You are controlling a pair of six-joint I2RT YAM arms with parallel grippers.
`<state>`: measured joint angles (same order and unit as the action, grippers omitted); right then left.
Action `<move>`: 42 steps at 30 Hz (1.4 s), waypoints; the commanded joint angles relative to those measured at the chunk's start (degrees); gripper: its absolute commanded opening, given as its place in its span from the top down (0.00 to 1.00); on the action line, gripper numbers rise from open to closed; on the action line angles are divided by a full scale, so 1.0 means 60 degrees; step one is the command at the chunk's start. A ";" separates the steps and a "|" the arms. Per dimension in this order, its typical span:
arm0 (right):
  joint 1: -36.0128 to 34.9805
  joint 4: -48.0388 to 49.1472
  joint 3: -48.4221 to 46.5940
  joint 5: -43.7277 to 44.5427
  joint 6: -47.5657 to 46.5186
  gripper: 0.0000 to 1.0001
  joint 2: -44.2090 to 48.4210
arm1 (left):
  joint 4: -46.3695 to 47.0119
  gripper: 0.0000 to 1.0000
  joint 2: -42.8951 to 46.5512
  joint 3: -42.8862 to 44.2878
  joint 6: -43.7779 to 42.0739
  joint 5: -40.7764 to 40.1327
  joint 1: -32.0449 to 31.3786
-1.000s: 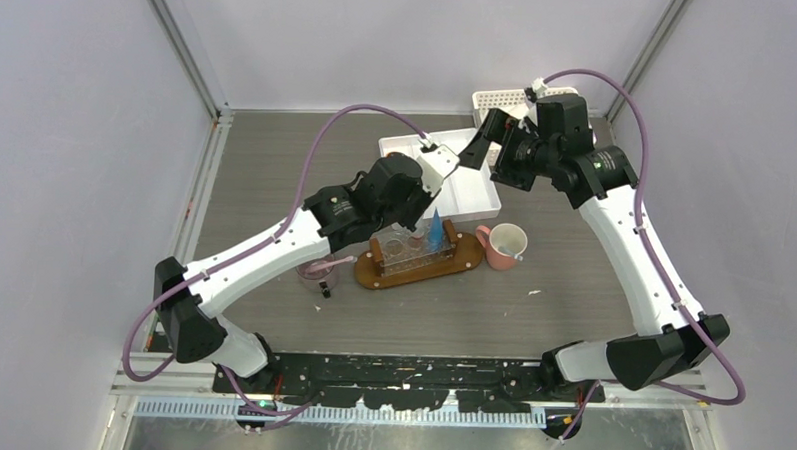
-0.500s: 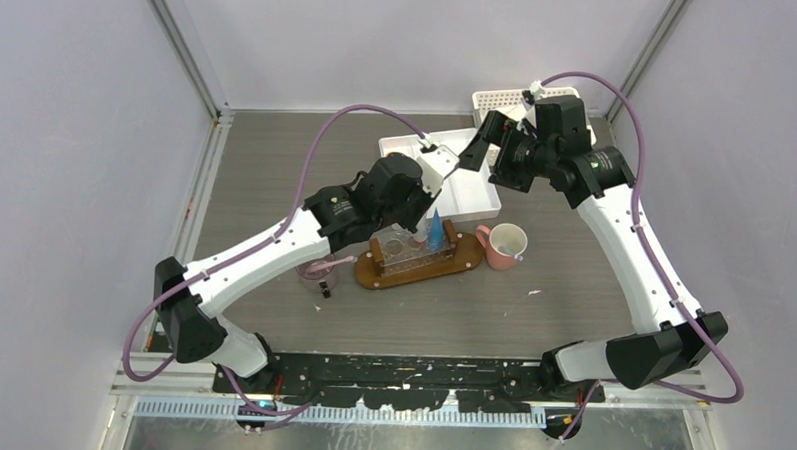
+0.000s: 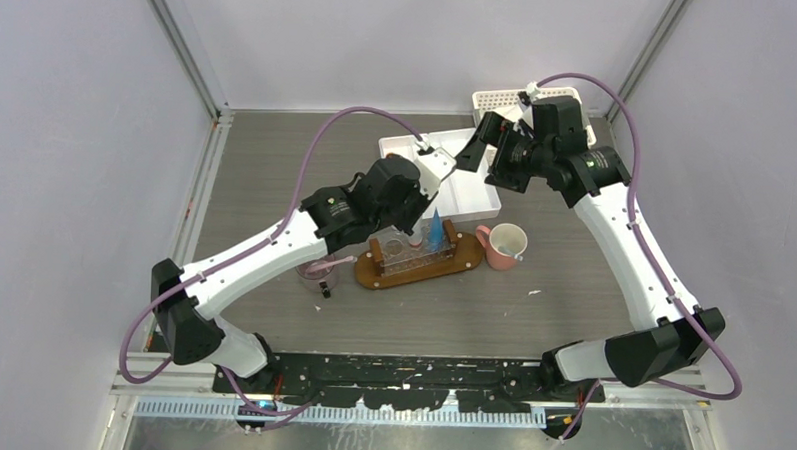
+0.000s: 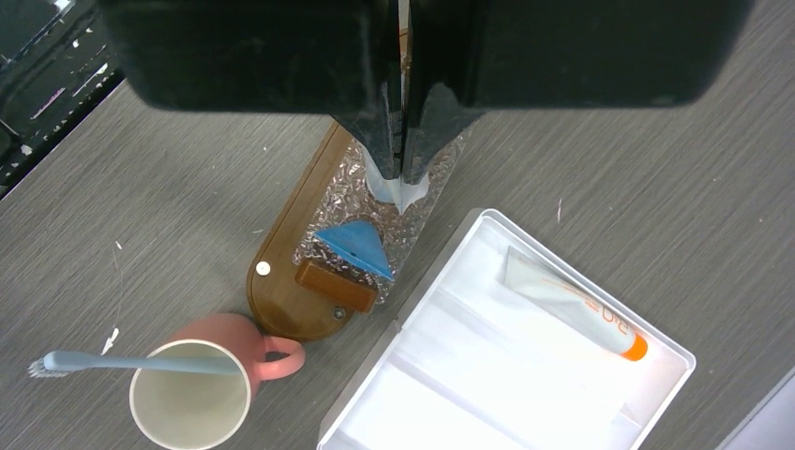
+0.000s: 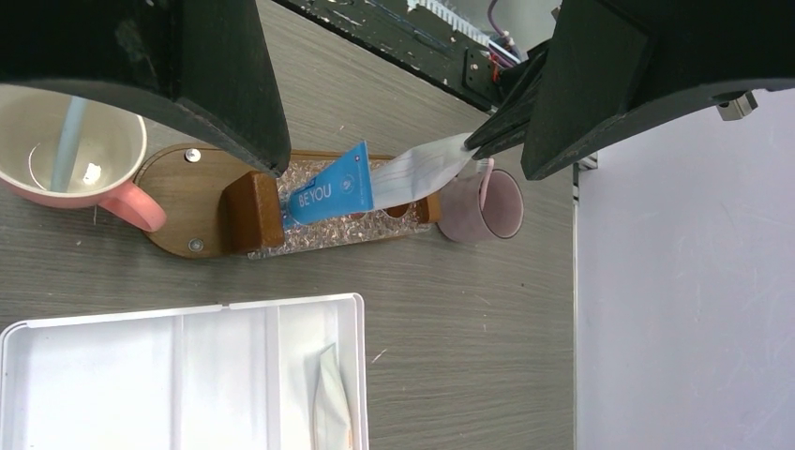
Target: Prepare toiletry sets of a toothbrush and toothpaste on the tray
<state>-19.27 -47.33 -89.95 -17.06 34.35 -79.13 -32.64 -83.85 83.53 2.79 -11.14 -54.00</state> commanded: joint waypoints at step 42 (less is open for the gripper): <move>0.0037 0.0588 0.0172 -0.0463 -0.0070 0.00 -0.0106 | 0.1305 0.99 -0.0183 -0.0469 0.0414 -0.0137 0.0035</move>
<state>-19.27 -45.87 -88.14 -18.85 34.35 -79.92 -25.54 -86.13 80.18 4.56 -11.53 -54.00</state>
